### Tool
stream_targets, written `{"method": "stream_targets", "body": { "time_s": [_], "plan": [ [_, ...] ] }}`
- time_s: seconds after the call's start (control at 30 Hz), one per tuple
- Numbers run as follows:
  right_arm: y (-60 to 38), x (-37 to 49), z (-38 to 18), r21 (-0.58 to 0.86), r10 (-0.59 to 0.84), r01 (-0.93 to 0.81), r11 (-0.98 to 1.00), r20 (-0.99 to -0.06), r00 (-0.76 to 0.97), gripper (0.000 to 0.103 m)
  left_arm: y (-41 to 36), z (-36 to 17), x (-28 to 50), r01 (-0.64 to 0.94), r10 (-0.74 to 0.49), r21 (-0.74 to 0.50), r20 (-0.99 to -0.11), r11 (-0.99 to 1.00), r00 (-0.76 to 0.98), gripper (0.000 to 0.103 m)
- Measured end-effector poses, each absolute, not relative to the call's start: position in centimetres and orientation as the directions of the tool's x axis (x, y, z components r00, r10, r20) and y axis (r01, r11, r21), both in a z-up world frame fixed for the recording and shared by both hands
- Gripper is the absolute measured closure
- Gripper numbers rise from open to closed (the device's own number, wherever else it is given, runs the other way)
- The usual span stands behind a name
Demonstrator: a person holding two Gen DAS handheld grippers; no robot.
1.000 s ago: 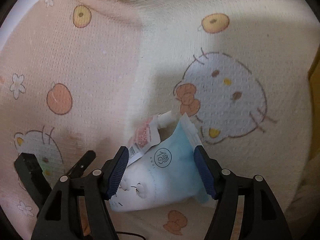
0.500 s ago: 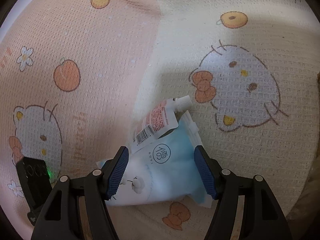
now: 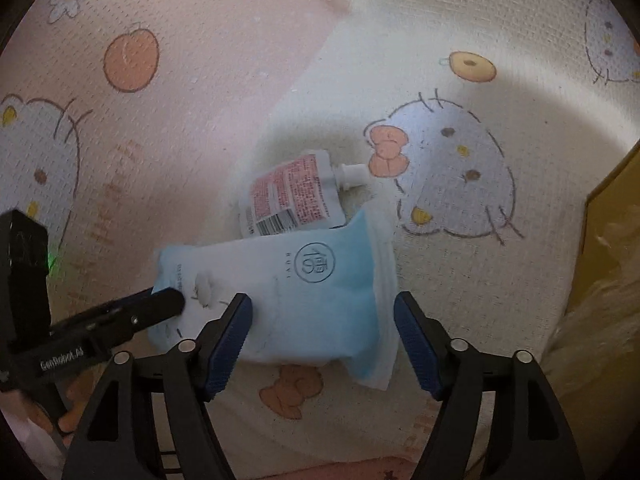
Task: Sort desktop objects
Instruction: 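Lower the left tool over the blue-white wet-wipe packet and close on it, then lift the wet-wipe packet with the left tool and carry it toward the box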
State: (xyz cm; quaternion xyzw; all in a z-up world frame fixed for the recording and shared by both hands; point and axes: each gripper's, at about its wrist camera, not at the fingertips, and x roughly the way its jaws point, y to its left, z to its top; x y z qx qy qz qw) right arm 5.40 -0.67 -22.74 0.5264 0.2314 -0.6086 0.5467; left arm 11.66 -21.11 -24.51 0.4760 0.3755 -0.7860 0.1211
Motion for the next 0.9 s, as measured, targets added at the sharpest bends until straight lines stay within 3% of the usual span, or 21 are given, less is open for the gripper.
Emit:
{"method": "stream_targets", "body": {
  "time_s": [0.1,0.27,0.37,0.6,0.73,0.9],
  "plan": [
    [-0.9,4.7,-23.2,0.397,-0.435,0.866,-0.305,-0.867,0.244,0.03,-21.1,-23.9,10.7,0.522,0.143,-0.443,-0.844,-0.728,-0.517,0.057],
    [-1.5,5.4,-23.6,0.412,-0.467,0.863,-0.293,-0.849,0.246,0.03,-21.6,-22.7,8.7,0.507,0.07,-0.375,-0.851,-0.776,-0.521,0.057],
    [-2.1,4.9,-23.7,0.499,-0.513,0.824,-0.268,-0.798,0.316,0.03,-22.7,-22.4,7.9,0.51,0.025,-0.326,-0.86,-0.796,-0.51,0.056],
    [-1.1,2.8,-25.7,0.623,-0.628,0.72,-0.305,-0.7,0.34,0.03,-24.9,-23.8,9.8,0.507,0.185,-0.503,-0.813,-0.7,-0.552,0.056],
    [0.1,1.9,-27.7,0.717,-0.699,0.613,-0.331,-0.623,0.351,0.029,-24.4,-23.8,9.8,0.508,0.174,-0.492,-0.818,-0.707,-0.548,0.055],
    [0.8,0.8,-27.4,0.759,-0.715,0.556,-0.339,-0.592,0.372,0.029,-24.4,-23.7,9.8,0.522,0.162,-0.481,-0.825,-0.704,-0.541,0.053]
  ]
}}
